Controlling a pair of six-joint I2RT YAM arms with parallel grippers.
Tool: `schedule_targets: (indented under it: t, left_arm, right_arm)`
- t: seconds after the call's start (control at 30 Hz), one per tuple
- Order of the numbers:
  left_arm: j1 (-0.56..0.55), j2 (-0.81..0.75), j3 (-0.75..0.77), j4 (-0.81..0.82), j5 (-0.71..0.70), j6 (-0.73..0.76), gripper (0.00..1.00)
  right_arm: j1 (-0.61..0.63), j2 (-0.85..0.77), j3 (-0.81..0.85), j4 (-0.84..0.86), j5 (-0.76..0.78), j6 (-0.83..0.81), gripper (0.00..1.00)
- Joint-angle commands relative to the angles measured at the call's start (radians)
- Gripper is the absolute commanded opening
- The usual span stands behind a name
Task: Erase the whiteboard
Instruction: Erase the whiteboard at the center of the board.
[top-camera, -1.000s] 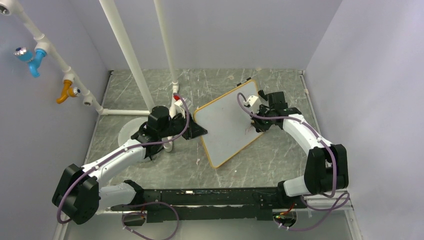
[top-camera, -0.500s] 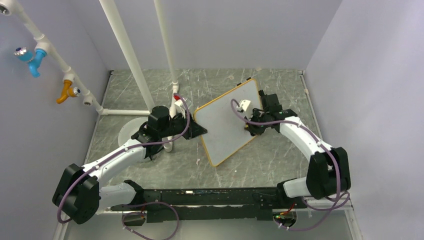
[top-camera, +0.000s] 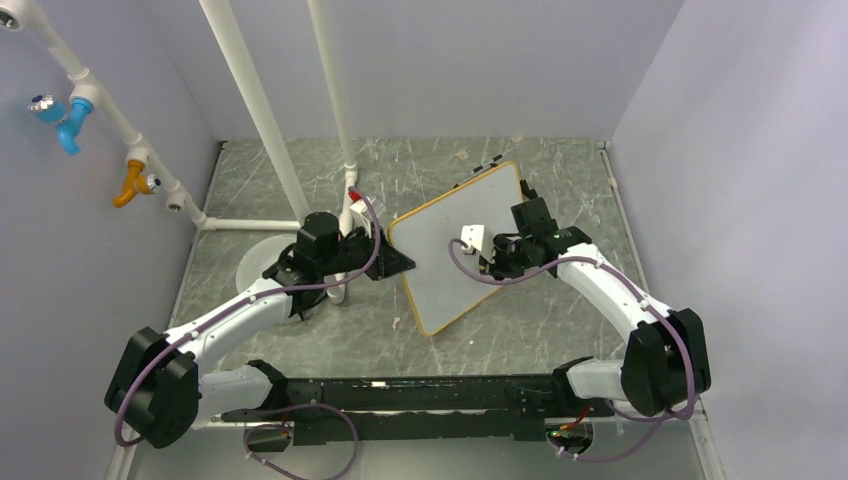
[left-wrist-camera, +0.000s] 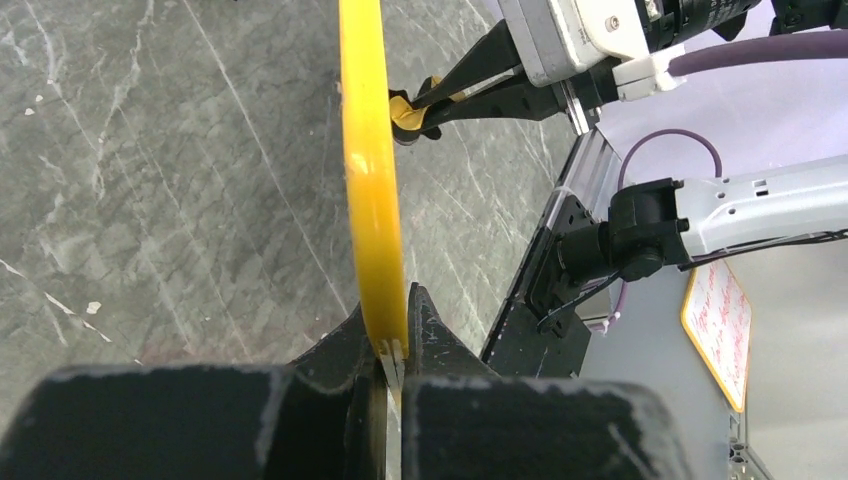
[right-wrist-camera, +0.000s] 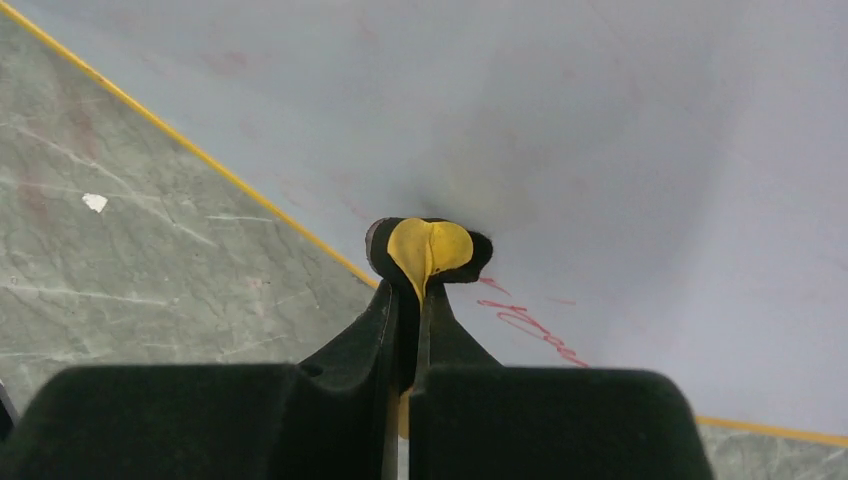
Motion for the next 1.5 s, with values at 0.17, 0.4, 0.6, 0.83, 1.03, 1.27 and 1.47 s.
schedule_targets:
  t: [0.17, 0.4, 0.6, 0.83, 1.03, 1.27, 1.47]
  left_arm:
    - [-0.013, -0.006, 0.042, 0.093, 0.139, -0.007, 0.0]
    - [-0.012, -0.018, 0.034, 0.088, 0.13, -0.003, 0.0]
    - [-0.007, -0.01, 0.036, 0.09, 0.134, -0.002, 0.0]
    - [-0.006, -0.011, 0.038, 0.087, 0.138, -0.002, 0.0]
    - [-0.004, -0.018, 0.039, 0.082, 0.134, -0.001, 0.0]
    - [-0.005, -0.011, 0.034, 0.094, 0.137, -0.003, 0.0]
    - [-0.002, -0.002, 0.036, 0.099, 0.139, -0.004, 0.0]
  right_arm:
    - [-0.039, 0.074, 0.159, 0.206, 0.261, 0.247, 0.0]
    - [-0.064, 0.103, 0.17, 0.201, 0.277, 0.255, 0.0]
    - [0.044, 0.083, 0.087, 0.004, 0.072, 0.088, 0.0]
    - [0.079, 0.117, 0.088, 0.034, 0.146, 0.162, 0.0]
    - [-0.039, 0.164, 0.2, 0.148, 0.289, 0.303, 0.0]
    - [-0.051, 0.154, 0.167, 0.142, 0.229, 0.285, 0.0]
    - [0.103, 0.05, 0.037, -0.02, 0.01, 0.057, 0.0]
